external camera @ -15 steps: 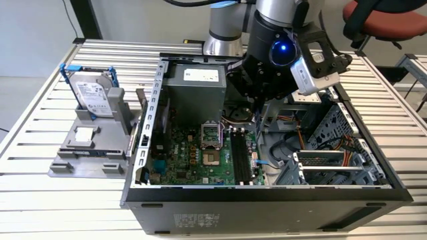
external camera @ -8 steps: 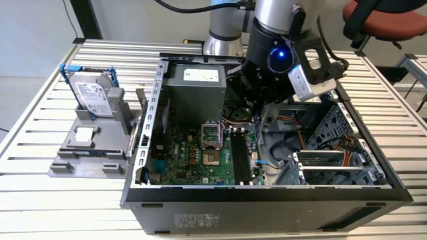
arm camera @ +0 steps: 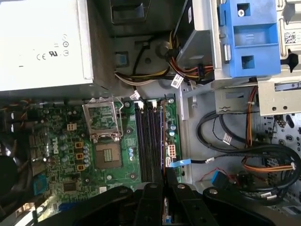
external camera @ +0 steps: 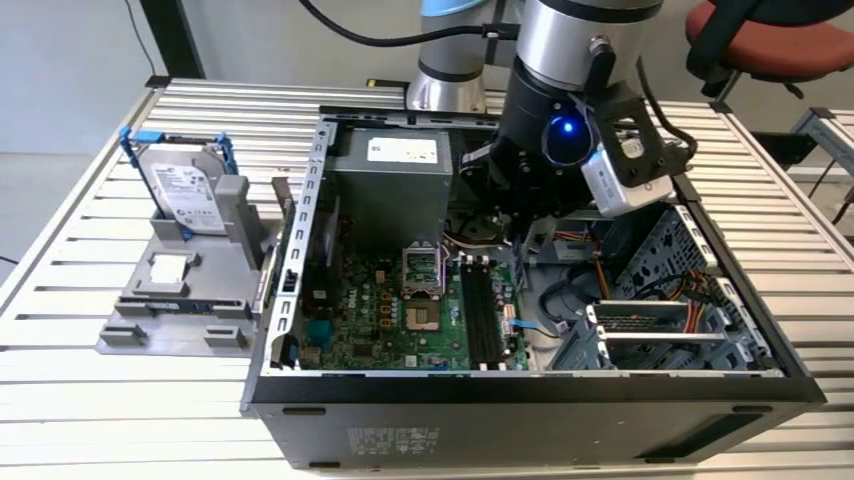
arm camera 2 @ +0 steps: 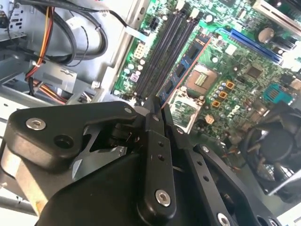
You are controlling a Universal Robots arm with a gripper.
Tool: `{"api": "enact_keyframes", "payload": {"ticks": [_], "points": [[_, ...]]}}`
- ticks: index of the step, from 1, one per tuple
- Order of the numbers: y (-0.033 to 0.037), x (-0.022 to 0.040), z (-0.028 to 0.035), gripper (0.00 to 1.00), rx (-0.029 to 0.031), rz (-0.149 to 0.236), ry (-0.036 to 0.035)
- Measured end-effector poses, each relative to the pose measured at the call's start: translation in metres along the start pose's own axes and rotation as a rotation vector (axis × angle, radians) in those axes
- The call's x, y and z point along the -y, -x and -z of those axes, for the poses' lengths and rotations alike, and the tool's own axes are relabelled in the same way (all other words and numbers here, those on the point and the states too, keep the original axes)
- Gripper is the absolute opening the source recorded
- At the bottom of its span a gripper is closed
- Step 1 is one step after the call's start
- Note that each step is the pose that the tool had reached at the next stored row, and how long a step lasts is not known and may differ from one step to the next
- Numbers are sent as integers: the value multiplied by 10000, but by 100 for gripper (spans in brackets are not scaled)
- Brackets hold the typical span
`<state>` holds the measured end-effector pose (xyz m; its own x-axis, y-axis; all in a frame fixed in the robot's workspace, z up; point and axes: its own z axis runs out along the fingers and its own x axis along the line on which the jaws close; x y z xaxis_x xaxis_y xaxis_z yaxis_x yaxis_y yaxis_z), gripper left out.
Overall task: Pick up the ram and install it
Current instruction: 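Insert the ram into the slot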
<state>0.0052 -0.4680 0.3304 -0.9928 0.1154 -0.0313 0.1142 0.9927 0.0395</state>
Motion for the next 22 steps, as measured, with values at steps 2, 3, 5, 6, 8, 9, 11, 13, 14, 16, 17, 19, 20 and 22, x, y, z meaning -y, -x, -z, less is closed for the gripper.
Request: {"api": "enact_keyframes", "payload": {"ticks": [2, 3, 5, 6, 8, 9, 11, 13, 14, 16, 17, 19, 20, 22], "points": [[23, -1, -38, 0, 0, 4, 0], [33, -2, -56, 0, -1, 7, 0], [42, -2, -93, 0, -1, 37, 1], [42, -1, -110, 0, -3, 80, 1], [41, 0, -148, 0, -8, 188, 5], [43, 1, -167, 0, -11, 292, 7], [44, 2, -202, 0, -19, 516, 8], [46, 3, -239, 0, -25, 674, 13], [46, 3, -257, 0, -26, 701, 15], [45, 5, -293, 0, -27, 702, 13], [44, 6, -311, 0, -27, 703, 13], [43, 7, -348, 0, -27, 704, 14], [43, 8, -366, 0, -27, 704, 15], [41, 11, -402, 0, -27, 703, 13]]}}
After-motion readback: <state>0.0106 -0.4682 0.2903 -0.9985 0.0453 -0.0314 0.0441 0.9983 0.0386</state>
